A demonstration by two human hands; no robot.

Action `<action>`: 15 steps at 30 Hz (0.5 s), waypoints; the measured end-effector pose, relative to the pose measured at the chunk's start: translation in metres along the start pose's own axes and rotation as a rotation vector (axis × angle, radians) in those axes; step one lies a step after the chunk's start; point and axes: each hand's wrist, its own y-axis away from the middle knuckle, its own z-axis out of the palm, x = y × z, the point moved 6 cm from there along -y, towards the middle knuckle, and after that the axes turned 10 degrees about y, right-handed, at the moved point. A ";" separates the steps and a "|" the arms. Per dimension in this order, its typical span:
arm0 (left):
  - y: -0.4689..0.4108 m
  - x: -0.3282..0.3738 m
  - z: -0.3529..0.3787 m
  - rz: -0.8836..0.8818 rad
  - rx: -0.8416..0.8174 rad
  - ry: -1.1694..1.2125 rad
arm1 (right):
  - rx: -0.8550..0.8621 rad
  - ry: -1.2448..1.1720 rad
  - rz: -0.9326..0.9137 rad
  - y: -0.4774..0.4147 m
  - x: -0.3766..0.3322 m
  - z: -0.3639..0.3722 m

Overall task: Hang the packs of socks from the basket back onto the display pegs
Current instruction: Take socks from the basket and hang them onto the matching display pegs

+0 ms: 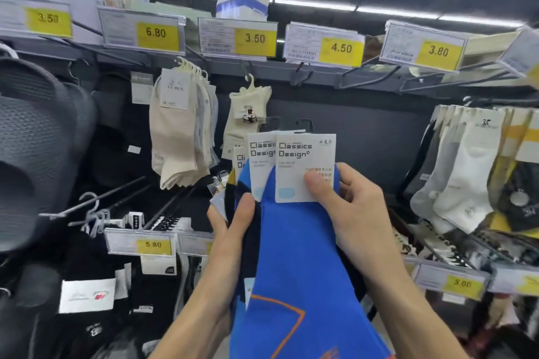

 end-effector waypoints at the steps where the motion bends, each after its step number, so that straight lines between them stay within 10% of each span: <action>1: 0.000 0.003 -0.001 0.015 0.010 -0.014 | 0.004 0.007 -0.011 0.000 0.000 0.002; 15: -0.013 0.016 -0.012 0.146 0.088 -0.038 | 0.142 0.029 -0.067 -0.005 0.005 -0.002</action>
